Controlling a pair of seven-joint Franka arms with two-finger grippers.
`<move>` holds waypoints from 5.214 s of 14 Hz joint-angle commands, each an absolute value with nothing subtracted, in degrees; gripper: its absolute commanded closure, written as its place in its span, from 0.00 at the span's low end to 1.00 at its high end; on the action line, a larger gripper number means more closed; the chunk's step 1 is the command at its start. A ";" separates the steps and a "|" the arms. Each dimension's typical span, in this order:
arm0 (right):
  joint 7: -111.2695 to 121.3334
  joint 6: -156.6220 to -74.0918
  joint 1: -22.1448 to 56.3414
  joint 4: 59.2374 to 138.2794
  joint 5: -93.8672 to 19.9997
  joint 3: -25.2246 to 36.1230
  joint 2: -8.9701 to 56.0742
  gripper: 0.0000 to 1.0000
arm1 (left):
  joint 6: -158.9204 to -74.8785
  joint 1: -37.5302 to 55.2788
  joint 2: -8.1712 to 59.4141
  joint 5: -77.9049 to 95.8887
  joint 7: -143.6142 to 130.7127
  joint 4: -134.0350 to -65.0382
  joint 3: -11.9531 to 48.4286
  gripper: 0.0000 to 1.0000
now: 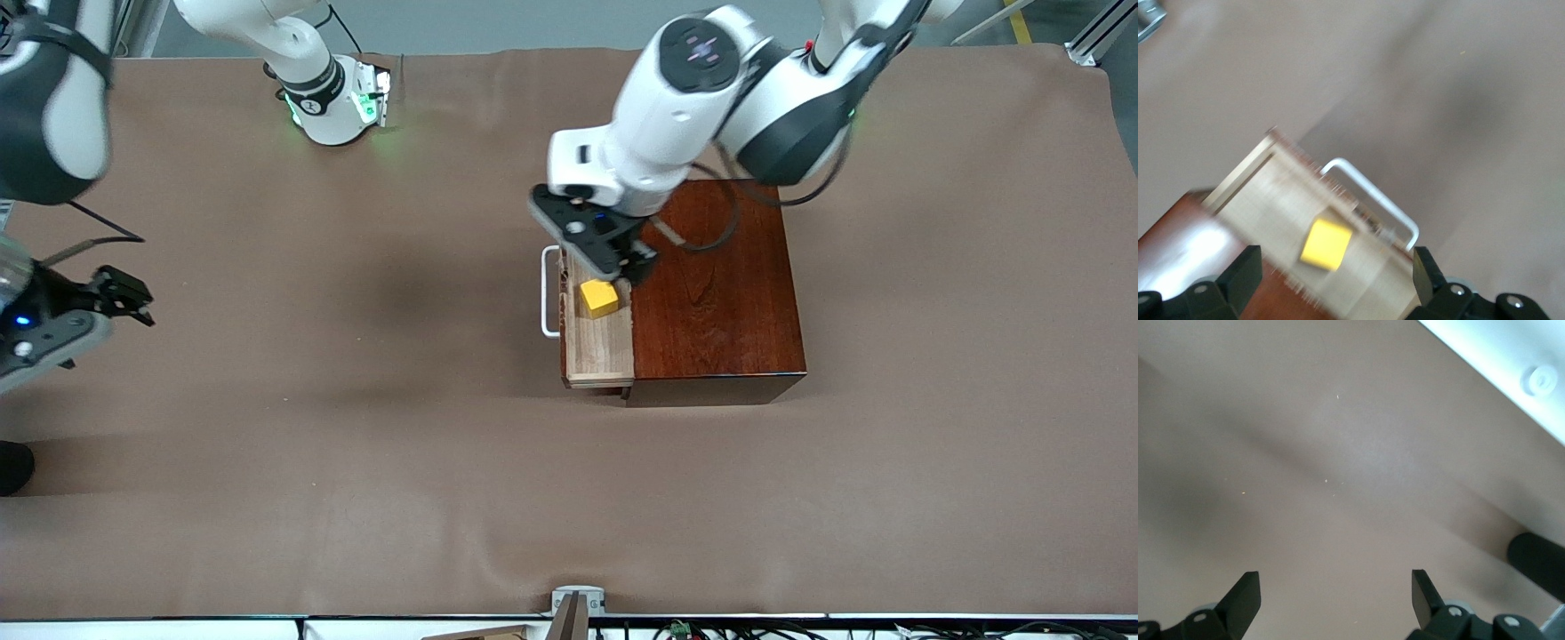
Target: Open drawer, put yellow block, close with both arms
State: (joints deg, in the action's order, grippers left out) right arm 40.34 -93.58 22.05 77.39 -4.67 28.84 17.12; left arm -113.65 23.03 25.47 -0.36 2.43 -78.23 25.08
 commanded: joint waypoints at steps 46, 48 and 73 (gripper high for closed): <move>3.60 -80.51 -0.26 87.98 -5.45 2.20 -0.53 0.00 | -103.09 39.03 37.11 -20.13 26.23 -70.66 12.21 0.00; 3.60 -80.51 -0.18 87.72 -5.27 2.20 -0.44 0.00 | -103.45 38.50 33.24 -17.86 18.58 -70.66 12.57 0.00; 4.30 -77.70 1.67 84.38 -3.17 0.53 -0.97 0.00 | -89.56 5.27 -1.32 1.23 -1.94 -90.35 -1.58 0.00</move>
State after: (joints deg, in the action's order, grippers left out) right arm 4.45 -78.60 1.48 85.25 -4.40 1.15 -0.10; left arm -88.30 5.19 -0.07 -0.13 -3.21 -88.65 -1.60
